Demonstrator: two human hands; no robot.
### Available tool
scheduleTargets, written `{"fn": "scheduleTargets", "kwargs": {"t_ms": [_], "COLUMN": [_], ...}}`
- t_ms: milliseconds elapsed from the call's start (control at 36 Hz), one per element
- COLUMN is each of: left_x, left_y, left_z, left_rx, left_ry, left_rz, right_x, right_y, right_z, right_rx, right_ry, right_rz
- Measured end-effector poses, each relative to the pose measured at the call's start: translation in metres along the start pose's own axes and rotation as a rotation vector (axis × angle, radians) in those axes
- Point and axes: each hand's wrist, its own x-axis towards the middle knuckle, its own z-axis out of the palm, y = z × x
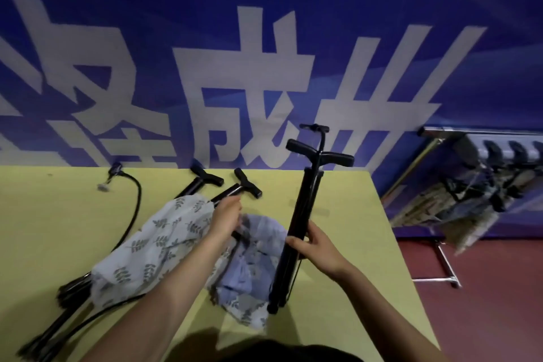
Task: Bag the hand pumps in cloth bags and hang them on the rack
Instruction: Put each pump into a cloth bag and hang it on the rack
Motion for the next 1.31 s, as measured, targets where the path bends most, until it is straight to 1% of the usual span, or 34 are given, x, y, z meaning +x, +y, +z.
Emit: {"fn": "scheduleTargets", "kwargs": {"t_ms": [56, 111, 139, 194, 250, 306, 333, 444, 528, 583, 611, 639, 667, 694, 750, 778, 806, 889, 972, 1083, 1194, 1306], "left_x": [0.021, 0.038, 0.041, 0.021, 0.010, 0.012, 0.017, 0.032, 0.030, 0.034, 0.035, 0.034, 0.033, 0.028, 0.020, 0.015, 0.009, -0.004, -0.017, -0.026, -0.029, -0.039], "left_y": [-0.029, -0.056, -0.066, -0.061, -0.056, -0.055, -0.056, -0.058, -0.057, -0.058, -0.060, -0.059, -0.056, -0.051, -0.040, -0.032, -0.024, -0.005, 0.004, 0.012, 0.020, 0.041], "left_z": [0.001, 0.002, 0.004, 0.010, 0.017, 0.022, 0.023, 0.031, 0.036, 0.038, 0.038, 0.039, 0.039, 0.040, 0.040, 0.040, 0.040, 0.041, 0.038, 0.028, 0.024, 0.017], "left_rx": [0.144, 0.282, 0.275, 0.145, -0.032, -0.150, -0.191, -0.206, -0.170, -0.101, -0.019, 0.084, 0.192, 0.243, 0.221, 0.181, 0.104, -0.164, -0.227, -0.272, -0.289, -0.344], "left_ry": [0.024, 0.053, 0.077, 0.065, -0.008, -0.025, -0.027, -0.025, -0.040, 0.004, 0.044, 0.098, 0.148, 0.187, 0.178, 0.146, 0.099, -0.055, -0.172, -0.183, -0.208, -0.224], "left_rz": [-0.143, -0.228, -0.273, -0.394, -0.511, -0.578, -0.584, -0.585, -0.577, -0.573, -0.541, -0.473, -0.365, -0.241, -0.054, -0.011, -0.009, -0.070, -0.068, -0.108, -0.123, -0.072], "right_x": [0.002, 0.004, 0.005, 0.007, 0.009, 0.010, 0.011, 0.016, 0.023, 0.027, 0.030, 0.032, 0.035, 0.038, 0.043, 0.045, 0.047, 0.053, 0.056, 0.049, 0.037, 0.022], "right_y": [0.002, 0.005, 0.007, 0.011, 0.013, 0.014, 0.013, 0.017, 0.021, 0.024, 0.025, 0.026, 0.027, 0.029, 0.031, 0.031, 0.030, 0.028, 0.019, -0.001, -0.006, -0.005], "right_z": [-0.014, -0.028, -0.034, -0.043, -0.052, -0.059, -0.062, -0.074, -0.081, -0.083, -0.084, -0.086, -0.087, -0.088, -0.091, -0.091, -0.091, -0.086, -0.072, -0.042, -0.007, 0.022], "right_rx": [0.054, 0.130, 0.164, 0.218, 0.269, 0.302, 0.312, 0.330, 0.357, 0.399, 0.418, 0.429, 0.441, 0.450, 0.464, 0.468, 0.473, 0.508, 0.545, 0.581, 0.432, 0.273], "right_ry": [0.088, 0.169, 0.206, 0.264, 0.323, 0.371, 0.388, 0.423, 0.449, 0.469, 0.478, 0.487, 0.495, 0.506, 0.526, 0.533, 0.537, 0.507, 0.425, 0.263, 0.106, -0.035], "right_rz": [0.034, 0.067, 0.075, 0.085, 0.092, 0.095, 0.091, 0.074, 0.083, 0.082, 0.082, 0.083, 0.082, 0.079, 0.066, 0.053, 0.034, -0.019, -0.054, -0.076, -0.061, -0.100]}}
